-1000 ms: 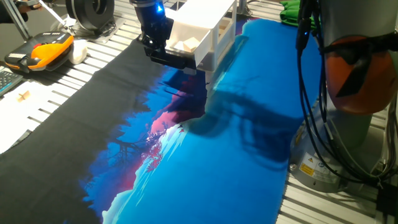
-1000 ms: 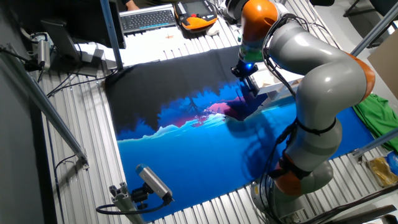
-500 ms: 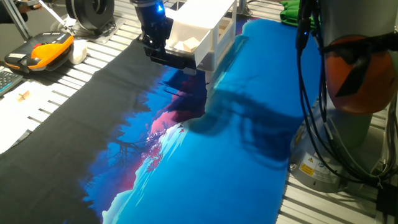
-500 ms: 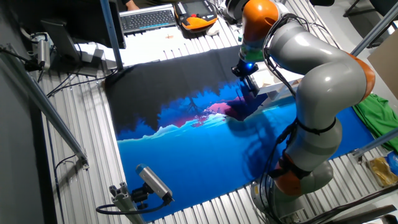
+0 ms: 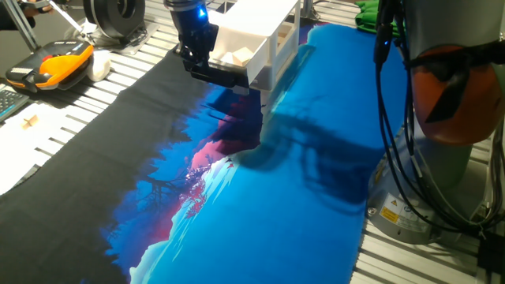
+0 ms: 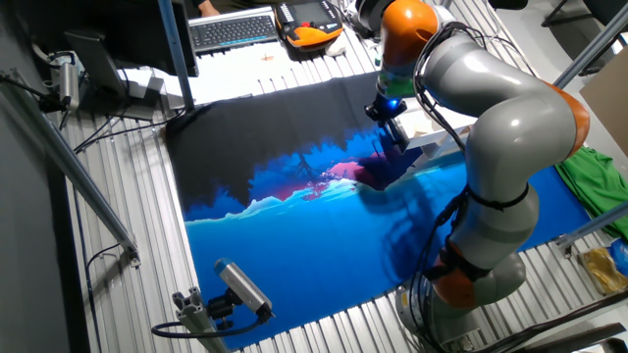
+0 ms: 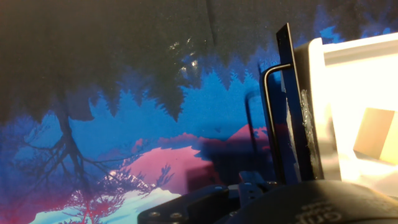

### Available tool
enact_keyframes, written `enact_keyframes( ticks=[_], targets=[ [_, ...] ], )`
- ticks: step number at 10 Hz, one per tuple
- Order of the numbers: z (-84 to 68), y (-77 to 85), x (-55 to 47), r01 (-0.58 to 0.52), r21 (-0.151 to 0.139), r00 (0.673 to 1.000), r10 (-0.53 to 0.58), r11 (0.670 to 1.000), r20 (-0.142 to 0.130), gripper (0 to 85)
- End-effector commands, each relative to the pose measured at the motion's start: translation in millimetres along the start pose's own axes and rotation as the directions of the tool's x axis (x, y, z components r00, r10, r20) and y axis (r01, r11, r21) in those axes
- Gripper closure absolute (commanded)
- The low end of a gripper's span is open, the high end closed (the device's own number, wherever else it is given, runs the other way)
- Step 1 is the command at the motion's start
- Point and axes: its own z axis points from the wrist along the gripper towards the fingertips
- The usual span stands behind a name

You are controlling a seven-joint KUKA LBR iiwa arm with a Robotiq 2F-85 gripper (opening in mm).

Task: Grasp the handle and close the drawer

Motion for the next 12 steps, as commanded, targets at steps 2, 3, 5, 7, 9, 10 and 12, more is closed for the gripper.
enact_keyframes(
  ticks=[2, 3, 5, 7, 9, 10, 12],
  targets=[
    [1.6, -1.7, -1.0, 0.002, -0.004, 1.0, -0.002, 1.0, 0.001, 85.0],
    [2.4, -2.7, -1.5, 0.005, -0.004, 1.0, -0.005, 1.0, 0.001, 85.0],
    [5.2, -6.9, -3.0, 0.019, -0.008, 1.0, -0.019, 1.0, 0.007, 85.0],
    [9.1, -10.6, -5.3, 0.02, -0.012, 1.0, -0.02, 1.0, 0.017, 85.0],
    [9.8, -10.8, -6.1, 0.025, 0.005, 1.0, -0.025, 1.0, 0.014, 85.0],
    [9.6, -11.0, -6.6, 0.016, 0.005, 1.0, -0.016, 1.0, 0.005, 85.0],
    [8.3, -12.1, -8.6, -0.006, 0.0, 1.0, 0.006, 1.0, -0.012, 85.0]
  ],
)
